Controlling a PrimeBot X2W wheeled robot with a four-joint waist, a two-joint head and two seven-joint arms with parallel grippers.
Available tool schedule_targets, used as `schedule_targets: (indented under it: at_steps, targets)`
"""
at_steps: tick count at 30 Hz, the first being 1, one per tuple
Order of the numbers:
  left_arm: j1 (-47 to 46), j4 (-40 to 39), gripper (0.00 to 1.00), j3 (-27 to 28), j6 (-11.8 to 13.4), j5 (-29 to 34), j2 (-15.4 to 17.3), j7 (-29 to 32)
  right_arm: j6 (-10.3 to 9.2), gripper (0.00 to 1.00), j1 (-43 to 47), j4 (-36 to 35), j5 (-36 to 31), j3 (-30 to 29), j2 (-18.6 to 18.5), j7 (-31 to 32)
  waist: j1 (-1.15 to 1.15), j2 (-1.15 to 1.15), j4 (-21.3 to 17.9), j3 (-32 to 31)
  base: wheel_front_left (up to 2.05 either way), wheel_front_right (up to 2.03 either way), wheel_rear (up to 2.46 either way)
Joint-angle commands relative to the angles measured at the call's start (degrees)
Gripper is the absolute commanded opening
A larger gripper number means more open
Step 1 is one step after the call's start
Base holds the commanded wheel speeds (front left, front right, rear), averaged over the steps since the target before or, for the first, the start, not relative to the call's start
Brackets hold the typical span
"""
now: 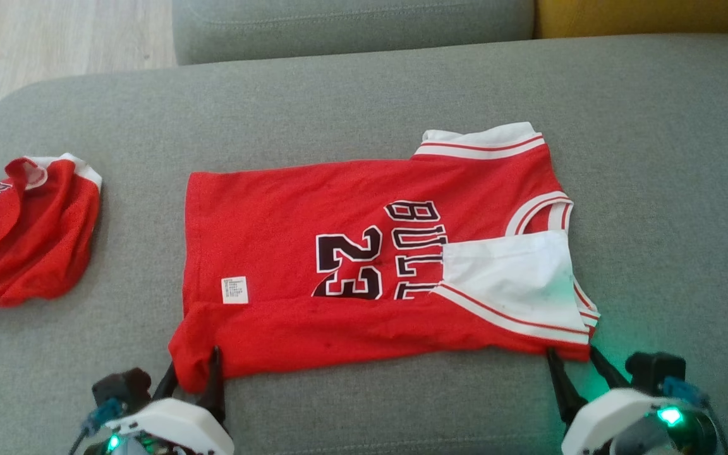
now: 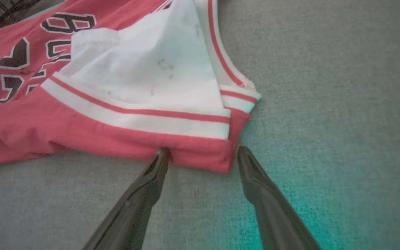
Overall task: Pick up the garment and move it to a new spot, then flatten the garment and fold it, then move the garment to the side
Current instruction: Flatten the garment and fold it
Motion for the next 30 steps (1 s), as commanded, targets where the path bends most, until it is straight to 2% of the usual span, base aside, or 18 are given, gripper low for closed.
schedule_targets:
  at_steps: [1,2,4,5,6,7,15,22,30]
  targets:
    - [-2.4,-0.3,1.00,2.0,-0.4,-0.4,0.1,0.1,-0.04,1.00,-2.8,-0.5,0.9,1.2,0.2,-0.9,0.00,0.00,-0.1,0.3,0.00,0.00,0.00]
    - [-2.8,0.3,0.94,2.1,-0.7,-0.9,0.1,0.1,-0.04,1.00,-3.5,0.5,1.1,1.2,0.3,-1.0,0.00,0.00,-0.1,0.5,0.00,0.00,0.00]
    - [-3.4,1.4,0.29,2.2,-1.3,-1.2,0.4,0.0,-0.04,1.00,-4.6,2.3,1.9,1.3,0.5,-1.3,0.00,0.00,-0.2,0.9,0.00,0.00,0.00]
    - [-3.7,1.9,0.00,2.2,-1.6,-1.4,0.5,-0.2,-0.04,1.00,-5.2,3.2,2.5,1.5,0.6,-1.2,0.00,0.00,-0.3,1.1,0.00,0.00,0.00]
    - [-3.9,2.3,0.00,2.2,-1.9,-1.4,0.7,-0.3,-0.04,0.46,-5.7,4.0,2.9,1.7,0.7,-1.1,0.00,0.00,-0.3,1.3,0.00,0.00,0.00]
    - [-4.2,2.6,0.00,2.0,-2.1,-1.3,0.9,-0.4,-0.04,0.00,-6.1,4.7,3.5,1.8,0.7,-1.2,0.00,0.00,-0.3,1.4,0.00,0.00,0.00]
    - [-4.1,1.2,0.00,1.0,-2.2,0.1,2.4,-1.7,-0.04,0.00,-5.9,5.5,6.7,3.3,0.5,-2.9,0.00,0.00,-0.1,1.6,0.00,0.00,0.00]
    - [-2.0,-3.2,0.00,1.1,-1.0,0.3,3.7,-0.8,-0.04,0.00,-2.6,1.5,7.4,3.1,-0.5,-2.4,0.00,0.00,-0.2,0.8,0.00,0.00,0.00]
    - [2.4,-8.8,0.00,1.0,0.8,0.0,4.8,2.1,-0.04,0.00,2.7,-4.5,7.2,1.6,-0.6,0.8,0.00,0.00,-0.7,-0.9,0.00,0.00,0.00]
